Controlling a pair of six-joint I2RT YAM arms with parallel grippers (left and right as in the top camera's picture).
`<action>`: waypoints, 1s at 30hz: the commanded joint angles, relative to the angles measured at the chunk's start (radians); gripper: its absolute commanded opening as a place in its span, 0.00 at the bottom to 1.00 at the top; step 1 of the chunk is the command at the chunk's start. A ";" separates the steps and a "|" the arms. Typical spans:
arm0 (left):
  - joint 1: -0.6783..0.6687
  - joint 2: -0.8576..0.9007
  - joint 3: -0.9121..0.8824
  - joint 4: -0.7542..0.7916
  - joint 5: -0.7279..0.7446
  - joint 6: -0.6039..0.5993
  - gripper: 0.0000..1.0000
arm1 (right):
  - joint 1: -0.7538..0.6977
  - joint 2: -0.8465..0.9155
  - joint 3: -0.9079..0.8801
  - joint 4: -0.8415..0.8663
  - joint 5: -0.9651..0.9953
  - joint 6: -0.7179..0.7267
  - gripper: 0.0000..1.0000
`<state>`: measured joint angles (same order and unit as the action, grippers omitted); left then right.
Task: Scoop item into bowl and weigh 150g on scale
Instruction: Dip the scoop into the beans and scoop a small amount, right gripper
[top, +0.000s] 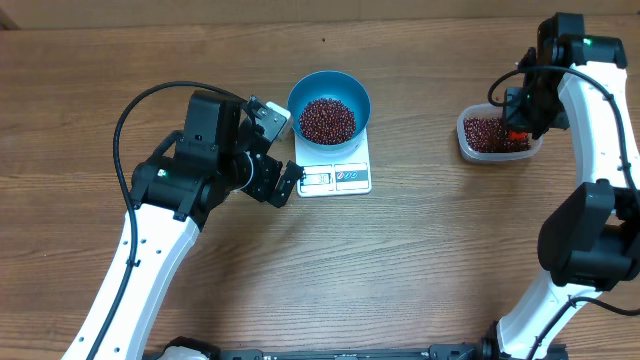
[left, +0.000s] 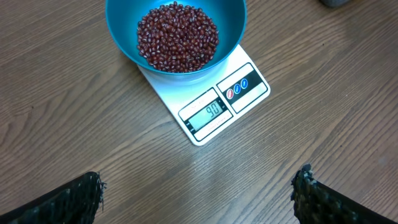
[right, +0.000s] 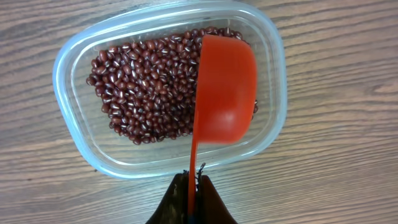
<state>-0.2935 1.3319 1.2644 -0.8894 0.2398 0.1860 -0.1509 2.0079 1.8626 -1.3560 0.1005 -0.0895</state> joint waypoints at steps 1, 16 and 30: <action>0.003 0.005 0.000 0.004 0.005 -0.011 1.00 | -0.002 0.007 -0.005 0.000 0.019 -0.078 0.04; 0.003 0.005 0.000 0.004 0.005 -0.011 1.00 | -0.002 0.104 -0.010 -0.011 -0.052 -0.160 0.04; 0.003 0.005 0.000 0.004 0.005 -0.011 1.00 | -0.002 0.138 -0.010 -0.057 -0.289 -0.264 0.04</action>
<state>-0.2939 1.3315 1.2644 -0.8894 0.2398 0.1856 -0.1509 2.1227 1.8545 -1.4124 -0.1017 -0.3214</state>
